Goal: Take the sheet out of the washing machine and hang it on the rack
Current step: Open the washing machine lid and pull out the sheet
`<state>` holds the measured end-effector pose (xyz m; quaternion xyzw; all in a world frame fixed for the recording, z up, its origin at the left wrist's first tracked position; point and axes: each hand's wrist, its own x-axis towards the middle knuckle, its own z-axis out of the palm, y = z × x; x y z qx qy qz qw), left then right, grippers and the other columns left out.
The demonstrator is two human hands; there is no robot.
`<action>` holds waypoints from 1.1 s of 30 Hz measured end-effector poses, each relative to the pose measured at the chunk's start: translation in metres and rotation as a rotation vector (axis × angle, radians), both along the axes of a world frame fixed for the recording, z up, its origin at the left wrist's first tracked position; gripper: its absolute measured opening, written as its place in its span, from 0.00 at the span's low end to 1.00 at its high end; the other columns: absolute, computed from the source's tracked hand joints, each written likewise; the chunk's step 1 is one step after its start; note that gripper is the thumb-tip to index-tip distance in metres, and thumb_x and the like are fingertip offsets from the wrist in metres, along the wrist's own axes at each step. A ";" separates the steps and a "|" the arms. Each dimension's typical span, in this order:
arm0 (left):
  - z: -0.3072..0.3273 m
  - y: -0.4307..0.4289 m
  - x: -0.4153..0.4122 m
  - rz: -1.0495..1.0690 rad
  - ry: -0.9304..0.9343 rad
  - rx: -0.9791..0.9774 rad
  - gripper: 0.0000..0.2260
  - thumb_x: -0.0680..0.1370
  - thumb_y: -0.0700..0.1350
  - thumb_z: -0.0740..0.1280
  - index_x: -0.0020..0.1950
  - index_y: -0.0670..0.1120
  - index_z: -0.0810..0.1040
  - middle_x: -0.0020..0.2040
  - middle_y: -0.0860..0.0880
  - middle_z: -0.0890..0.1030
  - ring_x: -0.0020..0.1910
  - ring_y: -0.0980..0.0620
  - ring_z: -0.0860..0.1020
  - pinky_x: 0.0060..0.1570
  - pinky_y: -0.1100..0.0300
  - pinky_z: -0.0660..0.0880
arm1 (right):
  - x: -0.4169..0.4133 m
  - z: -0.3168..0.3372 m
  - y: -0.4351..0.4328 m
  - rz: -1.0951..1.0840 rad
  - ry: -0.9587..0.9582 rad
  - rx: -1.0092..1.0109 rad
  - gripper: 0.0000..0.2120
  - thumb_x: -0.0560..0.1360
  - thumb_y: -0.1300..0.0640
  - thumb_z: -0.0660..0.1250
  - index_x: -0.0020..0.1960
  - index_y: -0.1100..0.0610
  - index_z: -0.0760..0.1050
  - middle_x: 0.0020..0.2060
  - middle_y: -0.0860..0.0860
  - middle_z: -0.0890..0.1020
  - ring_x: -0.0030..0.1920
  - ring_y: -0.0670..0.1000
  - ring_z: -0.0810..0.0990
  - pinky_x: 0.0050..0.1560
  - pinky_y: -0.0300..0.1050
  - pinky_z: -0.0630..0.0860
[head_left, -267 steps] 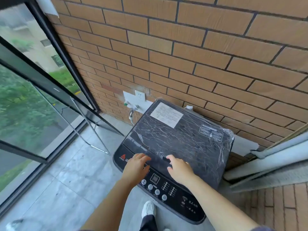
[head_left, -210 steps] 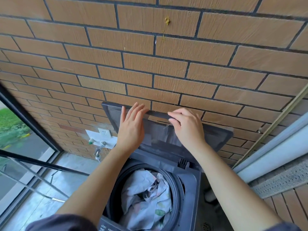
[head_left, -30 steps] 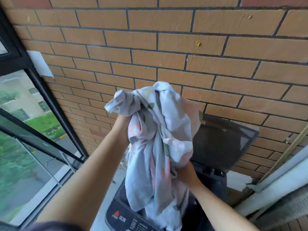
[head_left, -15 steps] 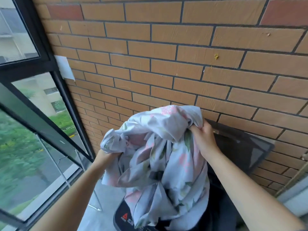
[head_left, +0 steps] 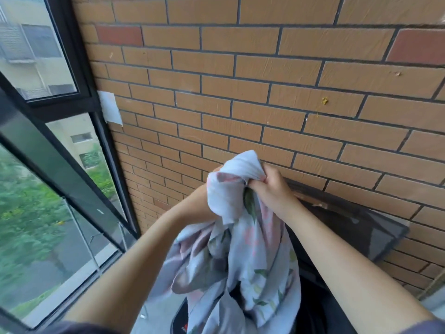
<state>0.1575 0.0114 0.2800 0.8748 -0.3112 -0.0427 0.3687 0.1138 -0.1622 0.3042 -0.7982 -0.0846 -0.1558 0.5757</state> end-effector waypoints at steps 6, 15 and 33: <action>-0.017 -0.028 0.010 0.241 0.184 -0.545 0.09 0.65 0.50 0.68 0.44 0.53 0.77 0.41 0.52 0.82 0.40 0.50 0.78 0.44 0.49 0.79 | 0.002 -0.011 -0.028 0.026 0.059 0.005 0.27 0.68 0.48 0.71 0.63 0.45 0.66 0.58 0.44 0.75 0.54 0.34 0.75 0.52 0.32 0.71; 0.050 -0.025 0.037 0.371 0.478 -0.971 0.10 0.79 0.39 0.58 0.38 0.47 0.69 0.35 0.48 0.73 0.35 0.51 0.74 0.31 0.64 0.74 | -0.033 -0.133 -0.021 -0.180 0.400 0.104 0.16 0.71 0.64 0.72 0.54 0.49 0.75 0.45 0.44 0.83 0.53 0.51 0.82 0.43 0.38 0.77; -0.039 -0.013 -0.007 -0.042 0.455 -0.416 0.18 0.61 0.58 0.78 0.46 0.52 0.81 0.47 0.56 0.83 0.53 0.57 0.79 0.56 0.61 0.74 | 0.034 0.056 0.029 -0.122 0.084 0.660 0.15 0.78 0.64 0.57 0.34 0.53 0.68 0.20 0.44 0.74 0.23 0.42 0.71 0.29 0.36 0.68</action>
